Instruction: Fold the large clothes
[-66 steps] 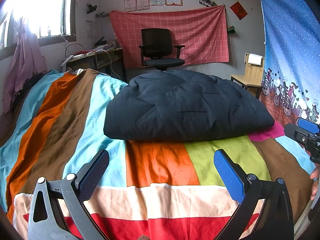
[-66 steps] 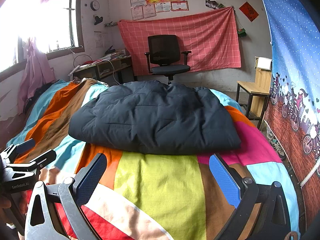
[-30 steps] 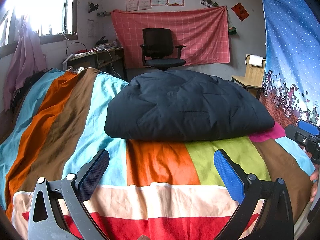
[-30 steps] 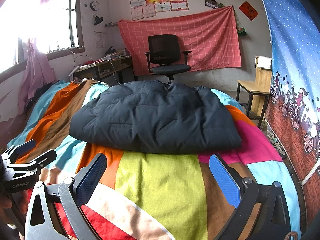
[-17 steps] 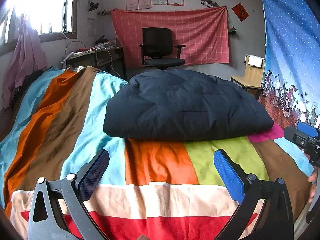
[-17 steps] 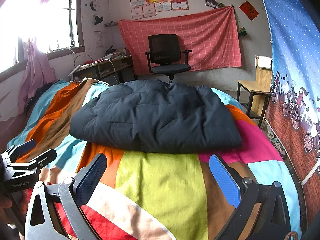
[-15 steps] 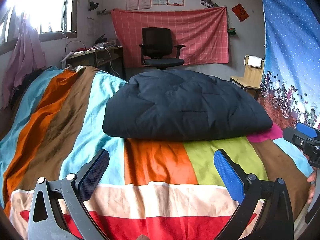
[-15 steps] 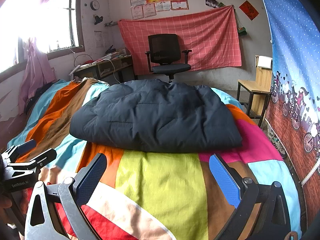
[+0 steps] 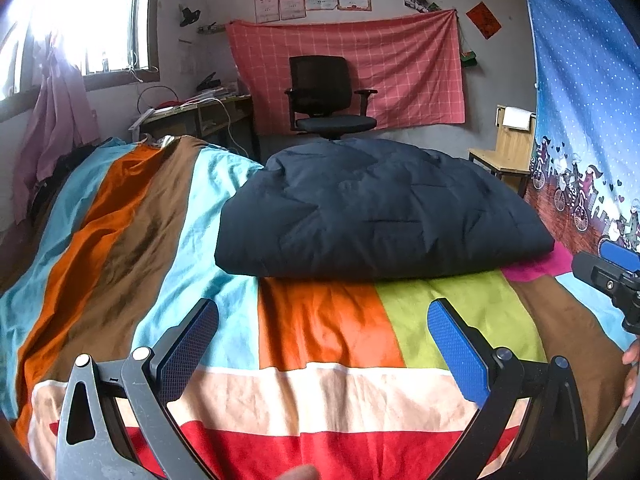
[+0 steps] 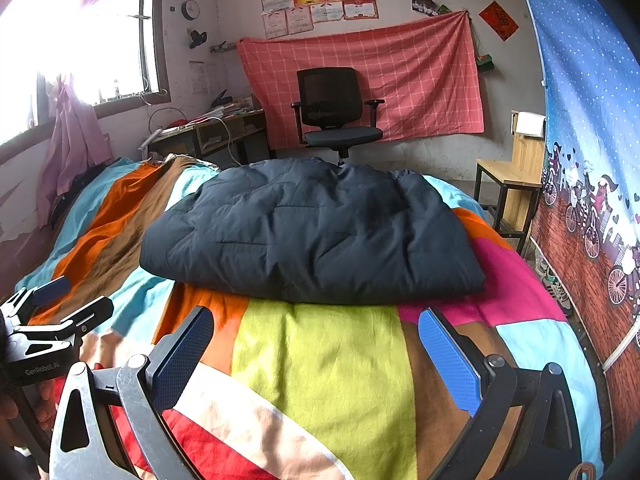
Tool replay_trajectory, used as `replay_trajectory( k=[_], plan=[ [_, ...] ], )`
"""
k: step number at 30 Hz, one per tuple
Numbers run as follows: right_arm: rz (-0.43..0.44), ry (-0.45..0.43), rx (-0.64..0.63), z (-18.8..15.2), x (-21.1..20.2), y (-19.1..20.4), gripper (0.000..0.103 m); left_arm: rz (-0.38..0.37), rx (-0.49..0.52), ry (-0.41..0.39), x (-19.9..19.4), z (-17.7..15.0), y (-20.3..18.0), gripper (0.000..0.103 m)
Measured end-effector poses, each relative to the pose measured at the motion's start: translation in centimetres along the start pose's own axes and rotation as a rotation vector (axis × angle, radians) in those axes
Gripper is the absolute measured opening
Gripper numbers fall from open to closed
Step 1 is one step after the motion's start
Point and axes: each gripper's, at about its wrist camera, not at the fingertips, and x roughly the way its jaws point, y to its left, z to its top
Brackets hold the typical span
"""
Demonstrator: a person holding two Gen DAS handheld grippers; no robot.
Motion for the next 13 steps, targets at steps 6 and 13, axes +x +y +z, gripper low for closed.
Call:
replay_trajectory(
  k=[6,13],
  plan=[
    [0.000,0.001,0.000,-0.08,0.04,0.07,0.103,-0.008,-0.014,-0.003,-0.01,-0.04,0.30,0.102],
    [0.001,0.003,0.001,-0.11,0.02,0.25,0.103,-0.001,-0.021,0.001,-0.08,-0.05,0.18,0.102]
  ],
)
